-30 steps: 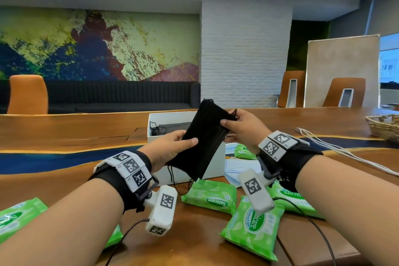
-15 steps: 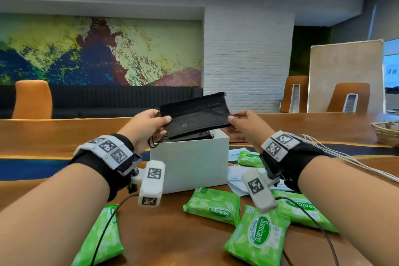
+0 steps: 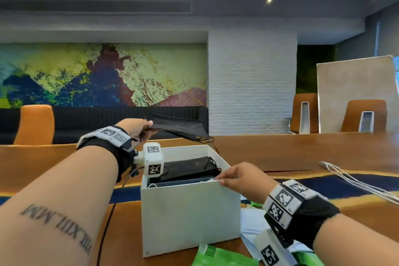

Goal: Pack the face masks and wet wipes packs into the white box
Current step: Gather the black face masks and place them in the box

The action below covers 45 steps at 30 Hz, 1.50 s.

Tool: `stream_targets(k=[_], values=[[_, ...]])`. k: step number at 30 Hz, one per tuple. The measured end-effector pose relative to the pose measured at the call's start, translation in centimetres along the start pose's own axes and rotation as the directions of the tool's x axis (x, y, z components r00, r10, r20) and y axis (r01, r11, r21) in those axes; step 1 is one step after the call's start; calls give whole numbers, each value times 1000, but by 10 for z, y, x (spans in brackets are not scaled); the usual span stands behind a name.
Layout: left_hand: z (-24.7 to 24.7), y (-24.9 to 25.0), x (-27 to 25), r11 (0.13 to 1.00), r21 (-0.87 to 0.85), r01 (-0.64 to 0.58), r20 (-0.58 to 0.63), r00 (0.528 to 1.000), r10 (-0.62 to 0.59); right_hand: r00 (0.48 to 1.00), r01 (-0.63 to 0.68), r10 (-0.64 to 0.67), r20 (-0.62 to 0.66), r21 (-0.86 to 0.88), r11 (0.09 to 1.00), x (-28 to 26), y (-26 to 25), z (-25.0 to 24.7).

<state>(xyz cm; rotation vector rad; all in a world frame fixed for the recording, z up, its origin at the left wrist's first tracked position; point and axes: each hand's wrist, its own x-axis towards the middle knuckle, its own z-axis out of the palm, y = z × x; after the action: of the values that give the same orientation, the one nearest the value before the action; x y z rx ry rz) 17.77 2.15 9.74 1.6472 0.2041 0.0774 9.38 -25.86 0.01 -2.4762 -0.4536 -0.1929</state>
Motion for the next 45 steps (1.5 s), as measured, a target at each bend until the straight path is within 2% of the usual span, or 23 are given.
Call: stream_targets(k=[2,4,6,9,10,12,15,16,19,21,25,27,29,31,32,33,35,36,38,41,43,45], values=[[0,-8,24,992,125,16,-47,999,-10,1000,9,-9,14,-21,1000,3,2,0],[3,-22,45,962,272,-8,-75,997,29,999,11,-10,39,-30,999,6,4,-1],[11,-34,58,957,285,-51,-53,996,69,998,4,-2,60,-37,999,9,6,-1],[31,-43,63,946,321,-38,-1,999,40,997,-3,5,77,-31,1000,11,7,-2],[37,-42,62,884,467,-16,7,1000,14,997,-3,5,83,-19,1000,11,7,-2],[41,-40,61,629,777,-15,1,1000,23,996,2,-1,85,-12,1000,11,8,-2],[38,-41,62,353,935,-44,37,999,27,996,12,-10,89,-25,1000,9,8,-2],[38,-43,65,318,948,-33,28,999,22,996,12,-9,90,-27,1000,9,7,-2],[40,-48,68,313,949,-27,21,999,24,996,2,0,91,-20,1000,8,6,-2],[44,-49,69,247,969,-31,17,998,57,996,-3,5,89,-18,1000,7,5,-2],[55,-53,70,86,995,-54,49,997,51,996,-11,11,91,-6,1000,5,3,-1],[64,-52,67,-58,996,-62,64,998,26,996,-12,12,90,6,1000,5,3,-2],[75,-46,66,-58,989,-137,137,991,-2,996,-15,14,88,9,1000,5,2,-1],[85,-35,70,-92,976,-195,186,978,-100,996,-19,18,82,12,1000,5,3,0],[88,-32,74,-155,966,-205,183,972,-147,997,-19,18,75,14,1000,5,3,0],[89,-33,82,-171,970,-174,152,979,-136,998,-17,16,67,16,1000,5,3,1],[94,-24,79,-183,979,-86,86,996,-5,998,-14,13,55,24,1000,6,4,1],[97,-19,79,-190,980,-61,64,998,11,999,-14,13,53,29,999,6,5,1],[102,-13,62,-128,991,-47,41,998,-48,999,-14,12,47,38,999,7,6,2],[116,-25,91,-17,982,-190,186,973,-136,999,-9,7,37,53,999,8,8,3],[132,-46,137,-20,952,-305,297,940,-166,1000,-2,0,31,58,998,8,9,3],[141,-50,128,-21,934,-357,346,918,-193,1000,1,-2,27,58,998,7,9,2]])
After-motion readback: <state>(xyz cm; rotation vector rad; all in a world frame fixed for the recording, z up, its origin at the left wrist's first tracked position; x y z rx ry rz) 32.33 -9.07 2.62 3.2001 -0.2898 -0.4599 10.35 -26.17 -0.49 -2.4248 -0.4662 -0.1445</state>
